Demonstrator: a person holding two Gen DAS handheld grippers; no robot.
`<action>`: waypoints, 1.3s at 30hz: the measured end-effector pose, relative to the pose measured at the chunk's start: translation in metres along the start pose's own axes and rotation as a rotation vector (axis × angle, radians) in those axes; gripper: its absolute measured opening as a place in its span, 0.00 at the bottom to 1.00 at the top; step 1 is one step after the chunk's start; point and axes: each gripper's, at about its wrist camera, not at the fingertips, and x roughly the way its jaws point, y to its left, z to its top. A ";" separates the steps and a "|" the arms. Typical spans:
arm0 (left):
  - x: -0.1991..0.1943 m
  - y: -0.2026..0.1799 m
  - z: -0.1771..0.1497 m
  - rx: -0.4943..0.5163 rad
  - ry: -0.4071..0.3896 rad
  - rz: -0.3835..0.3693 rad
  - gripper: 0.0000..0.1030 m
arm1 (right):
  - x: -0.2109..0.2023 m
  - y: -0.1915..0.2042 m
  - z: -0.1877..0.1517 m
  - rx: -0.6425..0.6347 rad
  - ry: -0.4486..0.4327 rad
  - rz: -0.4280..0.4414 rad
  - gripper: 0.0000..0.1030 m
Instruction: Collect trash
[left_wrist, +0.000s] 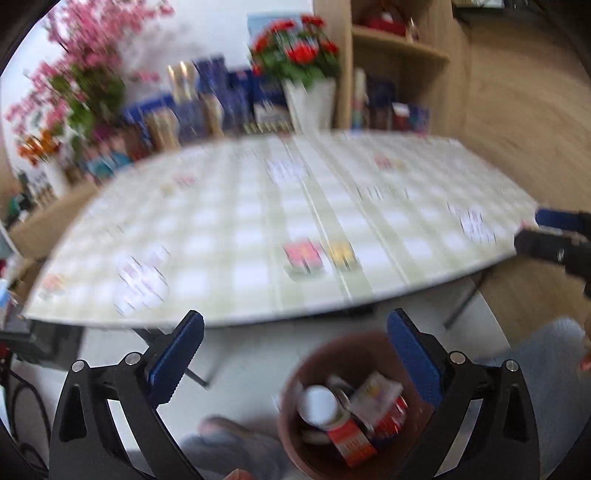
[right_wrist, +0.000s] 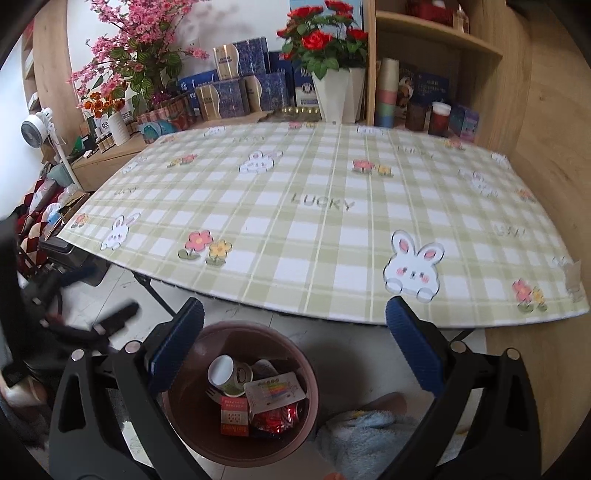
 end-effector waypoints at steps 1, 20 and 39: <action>-0.008 0.004 0.009 -0.007 -0.022 0.017 0.94 | -0.007 0.002 0.007 -0.006 -0.016 -0.003 0.94; -0.134 0.038 0.124 -0.035 -0.322 0.076 0.94 | -0.099 0.007 0.087 -0.006 -0.217 -0.029 0.94; -0.148 0.033 0.136 -0.011 -0.318 0.099 0.94 | -0.115 0.005 0.093 -0.015 -0.248 -0.047 0.94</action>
